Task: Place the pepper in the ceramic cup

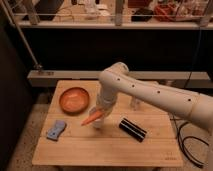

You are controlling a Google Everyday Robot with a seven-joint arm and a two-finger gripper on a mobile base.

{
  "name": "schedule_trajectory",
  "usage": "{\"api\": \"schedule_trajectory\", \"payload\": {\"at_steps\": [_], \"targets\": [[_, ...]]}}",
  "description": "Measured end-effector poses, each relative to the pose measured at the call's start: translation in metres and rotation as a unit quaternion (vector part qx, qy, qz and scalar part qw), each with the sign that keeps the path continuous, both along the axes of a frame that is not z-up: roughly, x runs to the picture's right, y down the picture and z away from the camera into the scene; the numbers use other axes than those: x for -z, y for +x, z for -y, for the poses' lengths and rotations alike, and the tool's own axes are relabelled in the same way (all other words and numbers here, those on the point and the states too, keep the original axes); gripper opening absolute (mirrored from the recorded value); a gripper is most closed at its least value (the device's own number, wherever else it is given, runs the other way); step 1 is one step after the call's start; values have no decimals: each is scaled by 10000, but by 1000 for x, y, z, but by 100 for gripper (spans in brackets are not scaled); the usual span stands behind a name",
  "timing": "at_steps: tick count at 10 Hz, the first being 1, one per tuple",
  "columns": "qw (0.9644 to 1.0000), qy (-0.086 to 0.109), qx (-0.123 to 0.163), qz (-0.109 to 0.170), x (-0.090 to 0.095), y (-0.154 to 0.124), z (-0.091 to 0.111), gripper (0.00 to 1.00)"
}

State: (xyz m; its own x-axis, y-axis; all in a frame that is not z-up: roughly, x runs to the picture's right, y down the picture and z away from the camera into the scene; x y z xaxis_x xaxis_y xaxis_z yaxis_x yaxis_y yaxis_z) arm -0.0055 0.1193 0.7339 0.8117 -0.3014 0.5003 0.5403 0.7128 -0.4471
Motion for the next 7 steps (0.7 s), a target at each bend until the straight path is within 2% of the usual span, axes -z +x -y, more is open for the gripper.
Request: {"api": "schedule_trajectory", "payload": {"at_steps": [7], "targets": [[10000, -28, -42, -36, -3, -2, 0, 22]]}}
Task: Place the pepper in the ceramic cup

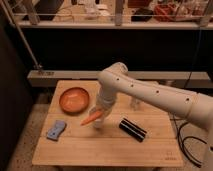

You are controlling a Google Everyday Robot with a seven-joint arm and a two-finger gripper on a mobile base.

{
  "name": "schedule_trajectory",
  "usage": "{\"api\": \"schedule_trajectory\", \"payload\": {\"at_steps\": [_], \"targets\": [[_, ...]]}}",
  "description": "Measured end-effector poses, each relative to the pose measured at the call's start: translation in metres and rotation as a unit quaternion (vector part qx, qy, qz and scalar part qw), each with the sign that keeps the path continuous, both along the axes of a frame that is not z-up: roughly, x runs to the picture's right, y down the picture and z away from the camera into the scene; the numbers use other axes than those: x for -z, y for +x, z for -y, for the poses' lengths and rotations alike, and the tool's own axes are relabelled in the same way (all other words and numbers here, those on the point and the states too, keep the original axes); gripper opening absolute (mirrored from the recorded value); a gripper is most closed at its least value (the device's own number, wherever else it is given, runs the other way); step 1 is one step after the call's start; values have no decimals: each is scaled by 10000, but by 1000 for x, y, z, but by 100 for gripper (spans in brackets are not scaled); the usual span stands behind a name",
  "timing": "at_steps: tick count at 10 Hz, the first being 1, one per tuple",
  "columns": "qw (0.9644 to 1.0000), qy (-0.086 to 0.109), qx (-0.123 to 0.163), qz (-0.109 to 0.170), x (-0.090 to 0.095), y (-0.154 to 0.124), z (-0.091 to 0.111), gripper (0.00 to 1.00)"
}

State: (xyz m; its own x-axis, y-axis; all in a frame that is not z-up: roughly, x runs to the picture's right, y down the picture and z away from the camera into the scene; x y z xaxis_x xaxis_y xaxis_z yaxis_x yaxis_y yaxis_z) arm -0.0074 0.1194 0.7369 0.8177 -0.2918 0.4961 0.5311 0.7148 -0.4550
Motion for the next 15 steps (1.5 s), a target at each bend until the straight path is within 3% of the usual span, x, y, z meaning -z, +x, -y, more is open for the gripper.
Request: {"api": "schedule_trajectory", "payload": {"at_steps": [6, 8, 15], "targets": [[10000, -26, -64, -45, -2, -1, 0, 23], [9999, -34, -87, -58, -3, -1, 0, 33], [9998, -46, -180, -118, -6, -1, 1, 33]]}}
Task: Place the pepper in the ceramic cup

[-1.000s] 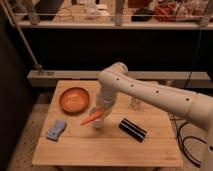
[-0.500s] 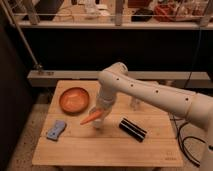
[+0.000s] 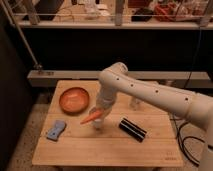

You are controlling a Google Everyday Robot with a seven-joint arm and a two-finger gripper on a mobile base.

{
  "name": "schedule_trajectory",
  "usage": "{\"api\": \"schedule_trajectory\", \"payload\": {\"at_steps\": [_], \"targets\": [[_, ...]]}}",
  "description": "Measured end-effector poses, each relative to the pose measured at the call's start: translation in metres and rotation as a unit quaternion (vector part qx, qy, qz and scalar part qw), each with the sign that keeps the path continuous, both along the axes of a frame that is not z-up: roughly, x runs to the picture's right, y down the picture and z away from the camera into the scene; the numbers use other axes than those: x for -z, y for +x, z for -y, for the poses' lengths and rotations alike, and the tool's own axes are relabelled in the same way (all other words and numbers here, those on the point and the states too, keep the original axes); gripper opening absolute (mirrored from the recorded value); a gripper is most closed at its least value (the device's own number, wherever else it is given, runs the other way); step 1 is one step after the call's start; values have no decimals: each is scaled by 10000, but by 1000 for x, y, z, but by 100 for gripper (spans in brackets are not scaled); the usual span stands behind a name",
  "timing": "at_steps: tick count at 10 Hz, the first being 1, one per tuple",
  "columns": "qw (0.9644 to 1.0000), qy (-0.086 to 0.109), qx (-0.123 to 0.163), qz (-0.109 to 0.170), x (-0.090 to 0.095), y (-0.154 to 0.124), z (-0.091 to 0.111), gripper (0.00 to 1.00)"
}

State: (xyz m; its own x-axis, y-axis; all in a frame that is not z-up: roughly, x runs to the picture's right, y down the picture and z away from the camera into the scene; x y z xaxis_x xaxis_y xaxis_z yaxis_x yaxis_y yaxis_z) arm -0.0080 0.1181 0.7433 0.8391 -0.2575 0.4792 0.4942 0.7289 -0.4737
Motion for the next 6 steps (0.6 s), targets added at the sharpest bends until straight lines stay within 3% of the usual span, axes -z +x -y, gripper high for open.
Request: {"api": "schedule_trajectory", "payload": {"at_steps": [6], "targets": [[10000, -6, -82, -48, -3, 0, 2, 33]]}}
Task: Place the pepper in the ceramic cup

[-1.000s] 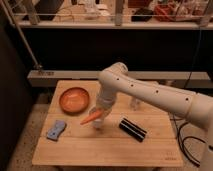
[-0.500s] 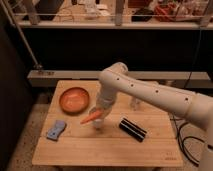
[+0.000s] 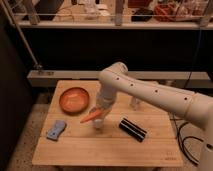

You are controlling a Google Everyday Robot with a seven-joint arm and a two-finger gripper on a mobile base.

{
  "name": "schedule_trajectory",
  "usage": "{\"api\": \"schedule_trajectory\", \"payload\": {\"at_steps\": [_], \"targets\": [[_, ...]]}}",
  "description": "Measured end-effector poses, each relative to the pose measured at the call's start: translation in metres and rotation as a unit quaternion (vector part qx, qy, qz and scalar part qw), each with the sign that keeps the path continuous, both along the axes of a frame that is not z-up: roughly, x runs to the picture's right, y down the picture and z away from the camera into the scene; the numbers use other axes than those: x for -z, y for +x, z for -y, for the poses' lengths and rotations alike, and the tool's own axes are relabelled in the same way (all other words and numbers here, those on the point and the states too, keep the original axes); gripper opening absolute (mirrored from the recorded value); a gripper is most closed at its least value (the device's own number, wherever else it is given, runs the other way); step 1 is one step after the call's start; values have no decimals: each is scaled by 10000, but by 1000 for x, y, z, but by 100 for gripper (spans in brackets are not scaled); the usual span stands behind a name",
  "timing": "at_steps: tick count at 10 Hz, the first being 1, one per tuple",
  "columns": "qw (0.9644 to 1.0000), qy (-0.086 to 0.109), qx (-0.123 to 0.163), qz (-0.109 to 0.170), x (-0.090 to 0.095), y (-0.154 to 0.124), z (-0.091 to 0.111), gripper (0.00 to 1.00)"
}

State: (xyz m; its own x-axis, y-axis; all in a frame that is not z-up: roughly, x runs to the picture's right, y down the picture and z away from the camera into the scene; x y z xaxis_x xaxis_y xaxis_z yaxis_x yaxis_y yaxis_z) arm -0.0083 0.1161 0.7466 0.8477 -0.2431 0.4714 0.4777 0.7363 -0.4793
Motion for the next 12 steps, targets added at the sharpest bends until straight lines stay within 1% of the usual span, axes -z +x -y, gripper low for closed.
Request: {"api": "schedule_trajectory", "payload": {"at_steps": [10, 11, 12], "targets": [[9999, 1, -105, -65, -3, 0, 5, 33], [9999, -3, -115, -65, -3, 0, 5, 36], [9999, -4, -126, -70, -4, 0, 5, 45]]}}
